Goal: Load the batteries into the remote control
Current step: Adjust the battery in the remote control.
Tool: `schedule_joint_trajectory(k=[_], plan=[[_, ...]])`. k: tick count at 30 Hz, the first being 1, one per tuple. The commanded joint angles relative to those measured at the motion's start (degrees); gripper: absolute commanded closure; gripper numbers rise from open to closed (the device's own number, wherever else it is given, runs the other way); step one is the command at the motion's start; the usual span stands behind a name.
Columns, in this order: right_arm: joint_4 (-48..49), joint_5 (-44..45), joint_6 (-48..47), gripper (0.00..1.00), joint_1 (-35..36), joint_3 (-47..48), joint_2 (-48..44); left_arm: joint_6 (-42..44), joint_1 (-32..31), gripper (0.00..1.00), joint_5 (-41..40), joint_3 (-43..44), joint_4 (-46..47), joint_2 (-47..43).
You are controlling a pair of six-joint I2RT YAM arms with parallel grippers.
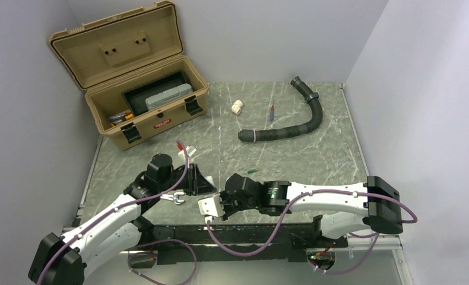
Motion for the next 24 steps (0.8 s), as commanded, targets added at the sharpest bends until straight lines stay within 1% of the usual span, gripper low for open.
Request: schedule_joint_trajectory(k=[1, 13, 24], plan=[[-6.2, 2.7, 2.2, 0.83, 0.5, 0.0, 1.8, -2.5, -0.2, 1.00, 3.4, 3.0, 7.4, -2.7], [-6.2, 8.1, 3.3, 0.83, 1.3, 0.3, 2.5, -2.9, -0.1, 1.00, 2.8, 2.9, 7.1, -2.8], [-4.3, 12.9, 3.1, 0.79, 2.2, -0.8, 1.1, -2.9, -0.1, 1.00, 2.6, 3.0, 6.9, -2.3]])
